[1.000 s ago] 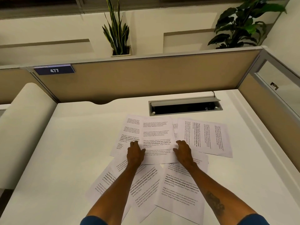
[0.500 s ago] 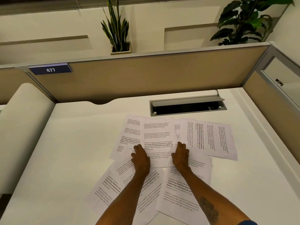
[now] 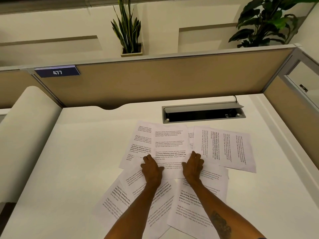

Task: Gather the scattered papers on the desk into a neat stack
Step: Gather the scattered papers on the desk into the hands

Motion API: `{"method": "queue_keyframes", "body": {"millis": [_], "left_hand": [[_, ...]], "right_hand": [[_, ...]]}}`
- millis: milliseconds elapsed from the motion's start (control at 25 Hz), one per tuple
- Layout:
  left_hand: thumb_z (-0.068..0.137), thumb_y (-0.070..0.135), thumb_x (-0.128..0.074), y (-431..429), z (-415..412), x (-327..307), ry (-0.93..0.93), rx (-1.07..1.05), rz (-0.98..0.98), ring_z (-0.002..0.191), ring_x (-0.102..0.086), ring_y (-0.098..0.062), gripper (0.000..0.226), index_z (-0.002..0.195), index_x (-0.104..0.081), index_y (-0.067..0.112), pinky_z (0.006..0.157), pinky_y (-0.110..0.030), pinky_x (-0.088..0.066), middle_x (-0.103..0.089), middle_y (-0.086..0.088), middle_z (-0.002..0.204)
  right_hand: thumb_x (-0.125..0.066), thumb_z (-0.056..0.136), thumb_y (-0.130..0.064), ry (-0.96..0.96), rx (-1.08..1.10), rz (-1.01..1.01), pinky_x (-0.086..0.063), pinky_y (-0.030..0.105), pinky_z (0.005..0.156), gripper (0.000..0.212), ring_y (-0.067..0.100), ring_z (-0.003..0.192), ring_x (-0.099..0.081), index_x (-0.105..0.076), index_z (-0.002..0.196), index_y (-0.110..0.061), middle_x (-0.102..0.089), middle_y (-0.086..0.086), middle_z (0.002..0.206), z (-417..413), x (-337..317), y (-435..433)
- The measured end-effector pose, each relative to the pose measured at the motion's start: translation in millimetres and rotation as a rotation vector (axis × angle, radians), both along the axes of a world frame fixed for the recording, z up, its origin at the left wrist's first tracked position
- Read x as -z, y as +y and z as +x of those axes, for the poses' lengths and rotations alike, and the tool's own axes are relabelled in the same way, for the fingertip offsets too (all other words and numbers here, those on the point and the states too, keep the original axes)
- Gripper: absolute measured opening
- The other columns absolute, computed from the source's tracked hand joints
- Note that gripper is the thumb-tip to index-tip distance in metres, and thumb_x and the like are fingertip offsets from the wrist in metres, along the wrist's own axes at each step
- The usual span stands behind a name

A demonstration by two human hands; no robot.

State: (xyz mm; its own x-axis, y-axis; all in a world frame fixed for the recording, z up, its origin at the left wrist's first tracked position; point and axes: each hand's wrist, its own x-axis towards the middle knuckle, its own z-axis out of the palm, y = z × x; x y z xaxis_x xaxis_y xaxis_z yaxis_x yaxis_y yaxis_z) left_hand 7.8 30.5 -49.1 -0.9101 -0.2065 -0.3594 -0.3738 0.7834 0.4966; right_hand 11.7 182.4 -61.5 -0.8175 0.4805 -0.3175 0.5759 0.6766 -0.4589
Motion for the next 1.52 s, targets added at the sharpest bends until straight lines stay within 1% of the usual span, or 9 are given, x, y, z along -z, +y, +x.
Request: {"method": "queue_keyframes", "body": {"millis": [320, 560, 680, 760, 960, 1080, 1200, 1320, 1520], "left_hand": [[0.085, 0.007, -0.075, 5, -2, 0, 0.029, -0.023, 0.144, 0.117, -0.057, -0.032, 0.066, 0.139, -0.037, 0.005, 0.099, -0.041, -0.053, -0.045, -0.014, 0.141], [0.086, 0.013, -0.078, 4, -9, -5, 0.001, -0.085, 0.193, 0.134, -0.049, -0.031, 0.081, 0.151, -0.03, 0.006, 0.113, -0.04, -0.043, -0.042, -0.013, 0.15], [0.086, 0.013, -0.077, -2, -7, -4, -0.008, -0.059, 0.167, 0.133, -0.049, -0.029, 0.08, 0.151, -0.031, 0.006, 0.112, -0.038, -0.043, -0.041, -0.012, 0.15], [0.086, 0.014, -0.078, -3, -6, -6, -0.011, -0.064, 0.185, 0.133, -0.048, -0.029, 0.08, 0.151, -0.032, 0.005, 0.112, -0.038, -0.043, -0.041, -0.012, 0.15], [0.091, 0.025, -0.073, -10, -7, -16, 0.019, -0.118, 0.247, 0.141, -0.044, -0.031, 0.074, 0.151, -0.035, 0.004, 0.118, -0.042, -0.037, -0.041, -0.014, 0.153], [0.096, 0.034, -0.066, -20, -6, -19, 0.044, -0.152, 0.264, 0.141, -0.044, -0.032, 0.071, 0.153, -0.035, 0.005, 0.12, -0.046, -0.036, -0.042, -0.014, 0.155], [0.098, 0.039, -0.063, -27, -5, -23, 0.009, -0.25, 0.402, 0.135, -0.053, -0.033, 0.065, 0.15, -0.04, 0.006, 0.117, -0.047, -0.04, -0.053, -0.015, 0.148], [0.099, 0.032, -0.063, -33, 0, -30, -0.051, -0.303, 0.657, 0.125, -0.062, -0.035, 0.051, 0.141, -0.054, 0.004, 0.111, -0.05, -0.048, -0.062, -0.016, 0.14], [0.098, 0.013, -0.064, -39, 25, -39, -0.068, -0.25, 0.822, 0.111, -0.07, -0.036, 0.037, 0.134, -0.061, 0.004, 0.1, -0.053, -0.056, -0.07, -0.018, 0.13]], "right_hand": [[-0.059, 0.093, 0.001, 0.092, 0.027, -0.117, -0.045, 0.042, 0.105, 0.061, 0.033, 0.123, -0.047, -0.033, 0.148, -0.005, -0.045, 0.019, 0.139, -2, -1, -7], [-0.068, 0.087, -0.003, 0.052, 0.17, -0.33, -0.049, 0.045, 0.103, 0.06, 0.037, 0.122, -0.056, -0.043, 0.141, -0.007, -0.056, 0.019, 0.137, -15, -9, 5], [-0.072, 0.085, -0.01, 0.006, 0.225, -0.522, -0.055, 0.039, 0.091, 0.042, 0.034, 0.11, -0.066, -0.06, 0.125, -0.006, -0.067, 0.015, 0.126, -23, -13, 17], [-0.07, 0.088, -0.012, 0.029, 0.241, -0.611, -0.056, 0.041, 0.094, 0.034, 0.034, 0.108, -0.067, -0.065, 0.121, -0.005, -0.07, 0.015, 0.123, -27, -15, 23], [-0.063, 0.093, -0.001, 0.099, 0.208, -0.753, -0.05, 0.041, 0.104, 0.044, 0.035, 0.123, -0.06, -0.056, 0.137, -0.003, -0.061, 0.015, 0.137, -23, -19, 32], [-0.062, 0.094, -0.002, 0.129, 0.212, -0.882, -0.051, 0.041, 0.102, 0.045, 0.035, 0.123, -0.059, -0.053, 0.138, -0.003, -0.058, 0.015, 0.14, -11, -19, 41], [-0.062, 0.094, -0.001, 0.132, 0.204, -0.999, -0.052, 0.043, 0.101, 0.046, 0.029, 0.113, -0.062, -0.051, 0.139, -0.004, -0.058, 0.013, 0.139, 3, -22, 46], [-0.062, 0.093, 0.002, 0.129, 0.179, -1.098, -0.054, 0.041, 0.094, 0.043, 0.024, 0.099, -0.067, -0.054, 0.135, -0.005, -0.061, 0.014, 0.135, 17, -24, 46], [-0.066, 0.09, 0.001, 0.077, 0.068, -1.192, -0.051, 0.057, 0.1, 0.047, 0.04, 0.115, -0.065, -0.055, 0.136, -0.004, -0.065, 0.019, 0.131, 42, -27, 48]]}}
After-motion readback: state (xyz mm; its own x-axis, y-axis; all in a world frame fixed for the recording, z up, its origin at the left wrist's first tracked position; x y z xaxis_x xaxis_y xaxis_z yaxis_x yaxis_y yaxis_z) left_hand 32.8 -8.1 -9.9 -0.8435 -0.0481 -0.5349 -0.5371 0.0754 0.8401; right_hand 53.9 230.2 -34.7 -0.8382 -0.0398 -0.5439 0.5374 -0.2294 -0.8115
